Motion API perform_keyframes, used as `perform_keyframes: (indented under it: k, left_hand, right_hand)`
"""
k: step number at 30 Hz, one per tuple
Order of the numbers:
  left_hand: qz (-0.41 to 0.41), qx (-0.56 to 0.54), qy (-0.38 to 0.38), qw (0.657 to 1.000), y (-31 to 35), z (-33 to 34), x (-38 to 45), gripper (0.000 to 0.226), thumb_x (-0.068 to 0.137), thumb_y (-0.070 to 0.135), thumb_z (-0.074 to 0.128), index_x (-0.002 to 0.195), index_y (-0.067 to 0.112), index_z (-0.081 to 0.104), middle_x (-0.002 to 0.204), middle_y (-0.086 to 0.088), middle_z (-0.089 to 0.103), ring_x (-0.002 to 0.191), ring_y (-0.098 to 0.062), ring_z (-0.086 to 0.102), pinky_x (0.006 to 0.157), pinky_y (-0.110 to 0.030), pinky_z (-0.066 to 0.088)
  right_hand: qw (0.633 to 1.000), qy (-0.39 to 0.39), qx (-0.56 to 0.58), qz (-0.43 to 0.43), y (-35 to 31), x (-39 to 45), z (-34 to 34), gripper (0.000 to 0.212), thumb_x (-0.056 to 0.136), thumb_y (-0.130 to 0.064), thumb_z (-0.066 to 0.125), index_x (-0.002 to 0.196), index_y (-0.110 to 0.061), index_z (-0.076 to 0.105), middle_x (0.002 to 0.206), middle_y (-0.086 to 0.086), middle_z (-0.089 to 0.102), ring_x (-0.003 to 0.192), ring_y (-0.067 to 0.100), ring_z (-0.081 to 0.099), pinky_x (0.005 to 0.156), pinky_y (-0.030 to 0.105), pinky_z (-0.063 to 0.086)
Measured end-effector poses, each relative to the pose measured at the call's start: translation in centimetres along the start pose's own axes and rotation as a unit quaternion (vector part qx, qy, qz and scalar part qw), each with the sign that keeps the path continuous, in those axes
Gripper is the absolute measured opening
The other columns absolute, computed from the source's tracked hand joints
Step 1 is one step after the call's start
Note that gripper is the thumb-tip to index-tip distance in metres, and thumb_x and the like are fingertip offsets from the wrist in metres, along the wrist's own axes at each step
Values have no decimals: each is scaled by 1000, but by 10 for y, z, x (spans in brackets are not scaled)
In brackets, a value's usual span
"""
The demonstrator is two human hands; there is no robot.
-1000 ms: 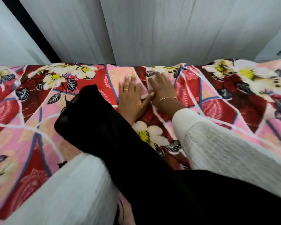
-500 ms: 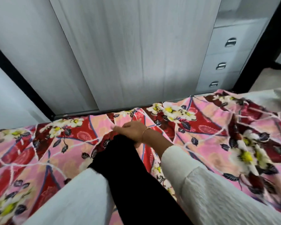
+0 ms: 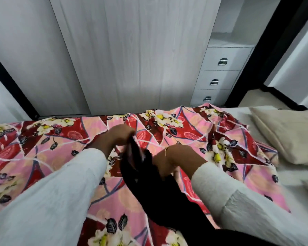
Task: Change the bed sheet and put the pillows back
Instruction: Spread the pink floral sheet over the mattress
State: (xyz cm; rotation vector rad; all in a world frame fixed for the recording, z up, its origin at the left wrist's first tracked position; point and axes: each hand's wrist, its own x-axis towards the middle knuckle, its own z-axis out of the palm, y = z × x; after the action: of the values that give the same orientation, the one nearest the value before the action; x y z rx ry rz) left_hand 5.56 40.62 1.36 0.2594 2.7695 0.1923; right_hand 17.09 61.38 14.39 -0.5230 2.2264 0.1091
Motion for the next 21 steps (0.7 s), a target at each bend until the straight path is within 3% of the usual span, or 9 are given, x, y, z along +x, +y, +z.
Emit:
perform_keyframes:
  k: [2,3,5,6,8,11,21]
  left_hand:
    - [47,117,22,992,41,-26,-35,29,93,23,51,119,14,59,118,-7,60,107,-25,55,89,-34,45]
    - [57,120,35,990,61,-36,-47,29,93,23,51,120,15,58,120,-6,60,111,-26,54,89,-34,44]
    - [64,118,45,990,87,-37,-60,30,93,25,50,121,17,57,122,-6,60,114,-25,53,89,-34,43]
    - [64,127,37,989,100,-39,-64,30,93,25,50,122,18,56,123,-6,59,115,-25,52,90,-33,42]
    - [62,124,33,990,125,-31,-69,32,93,26,49,124,19,55,126,-5,58,117,-24,52,91,-33,41]
    - [105,98,103,984,172,-35,-81,32,93,26,48,123,18,56,126,-6,58,118,-24,52,93,-34,41]
    - [101,-115,74,985,345,25,-90,25,88,18,55,109,7,64,108,-16,66,105,-31,59,83,-34,46]
  right_hand:
    - [997,-46,-36,45,4,-8,4,33,88,-25,59,119,-14,61,113,2,60,102,21,60,92,34,47]
    - [997,-42,-38,47,8,-9,7,29,86,-32,62,112,-19,65,103,-3,63,91,14,62,96,34,44]
    - [996,-50,-50,48,8,-14,13,20,84,-38,63,93,-22,70,81,-11,66,67,4,56,93,32,40]
    - [997,-58,-28,39,12,-10,17,20,86,-33,62,95,-18,71,87,-8,69,68,6,57,90,32,41]
    - [999,6,15,32,28,-12,20,29,91,-19,55,117,-10,64,116,4,66,91,19,62,93,33,47]
    - [981,177,41,60,59,-35,21,37,95,-14,47,131,-9,52,133,12,52,120,29,51,98,33,44]
    - [936,260,195,138,206,-113,111,36,90,-8,48,124,-15,57,130,12,53,121,29,50,99,32,42]
